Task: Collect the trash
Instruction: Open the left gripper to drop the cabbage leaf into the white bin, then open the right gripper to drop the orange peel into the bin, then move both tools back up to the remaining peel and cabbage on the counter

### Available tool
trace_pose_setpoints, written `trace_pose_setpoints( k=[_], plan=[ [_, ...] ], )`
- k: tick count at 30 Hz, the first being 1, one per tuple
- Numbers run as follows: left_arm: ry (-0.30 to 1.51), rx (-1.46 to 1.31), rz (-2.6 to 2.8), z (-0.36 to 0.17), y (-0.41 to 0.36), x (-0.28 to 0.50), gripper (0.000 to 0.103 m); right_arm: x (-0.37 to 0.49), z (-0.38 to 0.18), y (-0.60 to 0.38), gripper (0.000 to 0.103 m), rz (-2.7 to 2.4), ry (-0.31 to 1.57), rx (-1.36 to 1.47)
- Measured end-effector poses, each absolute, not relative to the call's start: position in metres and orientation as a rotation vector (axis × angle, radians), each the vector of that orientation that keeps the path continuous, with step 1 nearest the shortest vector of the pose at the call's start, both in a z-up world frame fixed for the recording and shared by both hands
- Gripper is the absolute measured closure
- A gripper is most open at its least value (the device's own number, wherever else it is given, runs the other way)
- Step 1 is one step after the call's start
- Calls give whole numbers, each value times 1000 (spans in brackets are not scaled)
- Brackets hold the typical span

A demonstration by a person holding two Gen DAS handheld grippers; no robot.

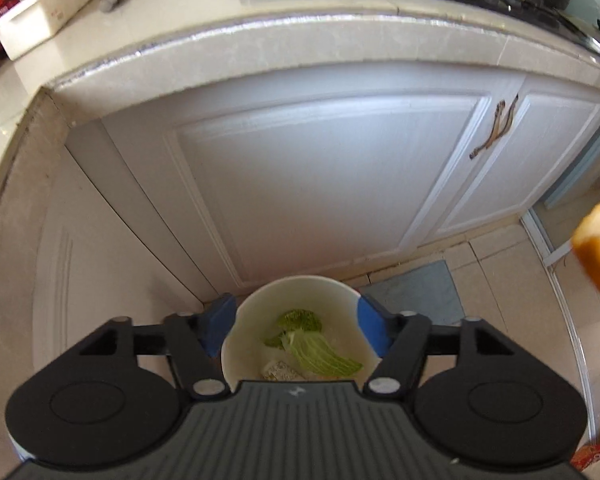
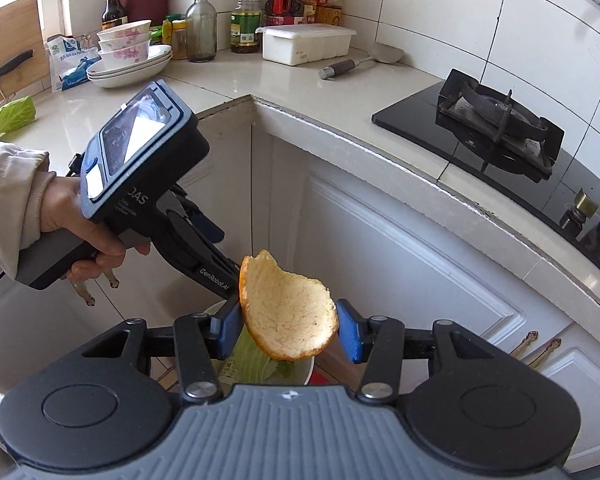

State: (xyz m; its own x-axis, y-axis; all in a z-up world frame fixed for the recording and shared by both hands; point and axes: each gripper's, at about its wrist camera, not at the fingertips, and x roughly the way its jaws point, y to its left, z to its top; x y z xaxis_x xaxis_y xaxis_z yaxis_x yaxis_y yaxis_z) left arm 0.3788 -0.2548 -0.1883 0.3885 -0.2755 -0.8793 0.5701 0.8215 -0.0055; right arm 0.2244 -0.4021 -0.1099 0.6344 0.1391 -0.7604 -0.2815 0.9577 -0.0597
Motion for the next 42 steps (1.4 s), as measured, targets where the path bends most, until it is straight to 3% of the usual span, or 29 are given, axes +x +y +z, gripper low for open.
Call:
trace_pose_setpoints(
  k=[7,15,24,27,30,31,34,42],
  plan=[
    [917,318,-465,-137,-235,362,15,242,-126,-402,48,260,869,-166],
    [810,267,-311,-85,-194,325,13,272,-160,-389,48,323,920,-170],
    [789,238,-153,-70,-156,297,13,295,-216,-355,48,418,1039,-197],
    [789,233,-127,-68,-148,290,12,299,-235,-346,39,435,1077,-216],
    [788,226,-111,-66,-140,285,12,299,-243,-339,10,463,1086,-224],
    [788,223,-105,-66,-137,283,12,298,-243,-338,7,472,1080,-218],
    [790,208,-99,-65,-131,278,12,297,-236,-333,0,471,1050,-225],
    [778,183,-92,-58,-114,269,12,294,-203,-321,0,448,961,-228]
  ],
)
